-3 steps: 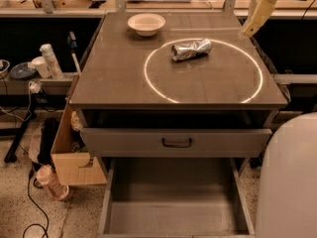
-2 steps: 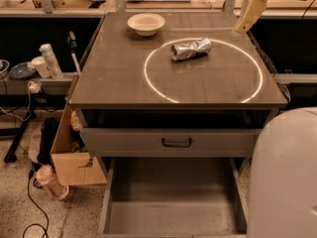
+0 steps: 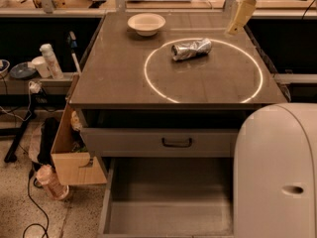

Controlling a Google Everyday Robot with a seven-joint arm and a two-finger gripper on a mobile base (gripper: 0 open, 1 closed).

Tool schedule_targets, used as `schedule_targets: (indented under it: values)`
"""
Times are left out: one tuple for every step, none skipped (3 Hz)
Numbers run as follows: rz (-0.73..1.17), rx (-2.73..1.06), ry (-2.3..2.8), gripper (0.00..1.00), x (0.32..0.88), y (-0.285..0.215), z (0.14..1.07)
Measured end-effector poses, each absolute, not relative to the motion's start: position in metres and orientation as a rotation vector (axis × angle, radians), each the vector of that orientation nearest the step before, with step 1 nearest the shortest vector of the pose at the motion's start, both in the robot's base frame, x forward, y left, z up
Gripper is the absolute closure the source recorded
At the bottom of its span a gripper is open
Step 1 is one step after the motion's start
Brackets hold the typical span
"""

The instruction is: Place redbull can into middle drawer

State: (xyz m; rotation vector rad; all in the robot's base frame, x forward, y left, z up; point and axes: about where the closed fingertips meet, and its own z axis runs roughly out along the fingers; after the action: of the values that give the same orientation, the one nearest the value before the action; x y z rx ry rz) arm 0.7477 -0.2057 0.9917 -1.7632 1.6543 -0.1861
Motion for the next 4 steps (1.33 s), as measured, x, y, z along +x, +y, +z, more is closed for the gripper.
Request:
schedule_targets:
  values:
    - [-0.196,-1.770,1.645,0.00,0.763,-0.200,0.980]
    - [-0.195,-1.776,1.638,0.00,0.772,-0.195,0.971]
    - [-0.162,-1.805,1.641,0.00,0.776,-0.187,0.955]
    - [-0.109,-1.845,1.650,0.00,0.773,-0.179,0.938]
